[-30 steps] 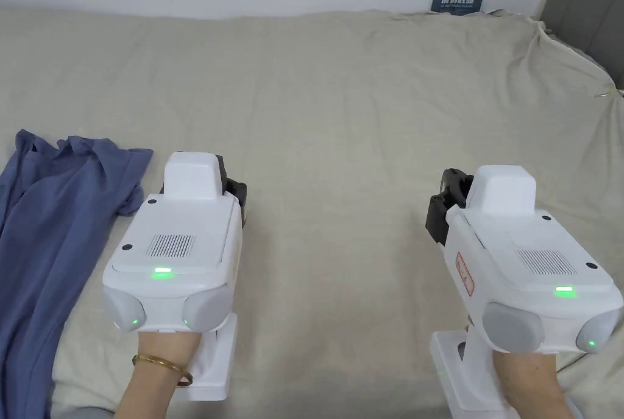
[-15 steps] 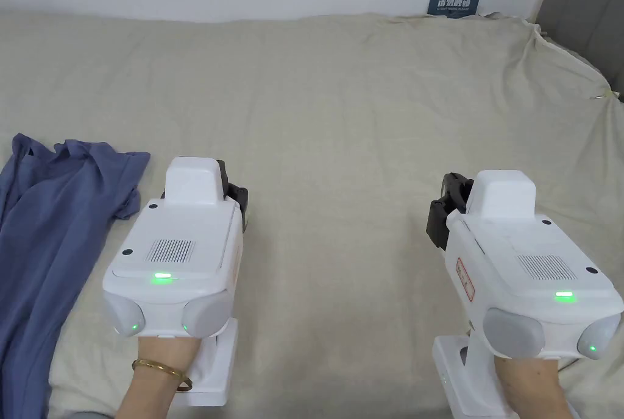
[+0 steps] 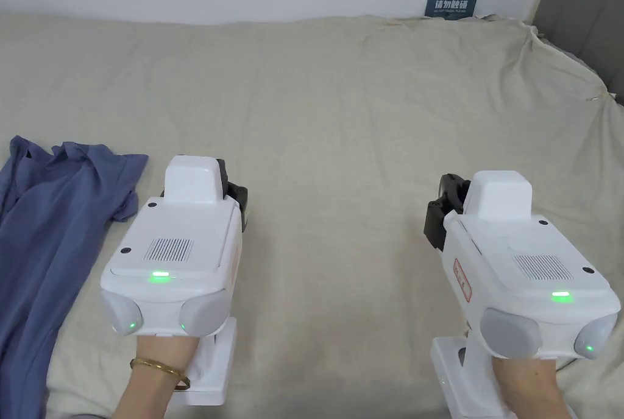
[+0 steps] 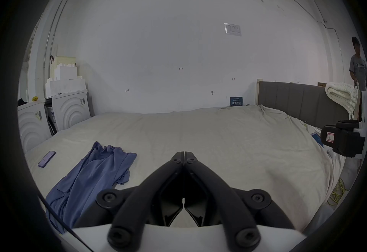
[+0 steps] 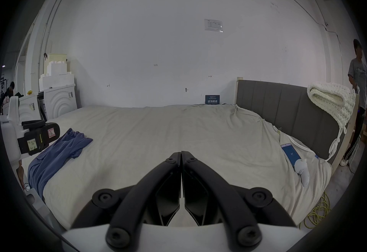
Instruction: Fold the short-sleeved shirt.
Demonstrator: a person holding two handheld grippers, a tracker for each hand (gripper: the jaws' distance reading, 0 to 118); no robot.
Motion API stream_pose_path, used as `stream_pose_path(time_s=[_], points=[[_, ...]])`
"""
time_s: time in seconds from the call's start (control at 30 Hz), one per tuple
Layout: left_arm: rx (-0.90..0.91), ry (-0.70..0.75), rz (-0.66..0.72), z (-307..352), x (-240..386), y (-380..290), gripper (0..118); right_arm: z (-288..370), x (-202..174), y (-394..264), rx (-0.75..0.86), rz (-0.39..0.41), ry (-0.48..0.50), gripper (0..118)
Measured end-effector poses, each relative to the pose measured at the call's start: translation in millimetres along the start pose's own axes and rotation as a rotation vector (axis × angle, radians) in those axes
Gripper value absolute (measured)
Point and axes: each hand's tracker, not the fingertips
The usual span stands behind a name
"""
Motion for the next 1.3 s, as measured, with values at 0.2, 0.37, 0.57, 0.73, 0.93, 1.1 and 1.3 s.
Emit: stream_pose_path(time_s=[0.2,0.37,0.57,0.73,0.93,1.1,1.3], points=[[0.002,-0.005,-0.002,0.8,1.4,0.8,0,0.6,0.1,1.7,0.007,0.005,-0.001,0],[0.002,-0.009,-0.003,-0.1,0.6,0.4,0,0.7,-1.1,2.4,0.01,0.014,0.0,0],[0.001,-0.011,-0.008,-0.5,1.1,-0.1,0,0.2,-1.5,2.0,0.008,0.016,0.0,0],[0.0,-0.015,-0.01,-0.3,2.2,-0.1,0,0.3,-0.5,2.0,0.008,0.013,0.0,0],[0.001,-0.018,-0.009,-0.1,2.5,-0.4,0,0.0,-1.6,3.5,0.011,0.018,0.003,0],[-0.001,0.008,0.007,2.2,-7.5,-1.3,0,-4.0,-12.7,7.3,0.017,0.027,0.031,0],[0.003,0.097,0.022,13.0,-38.8,-0.9,0,-17.2,-43.0,12.3,0.024,0.05,0.117,0]])
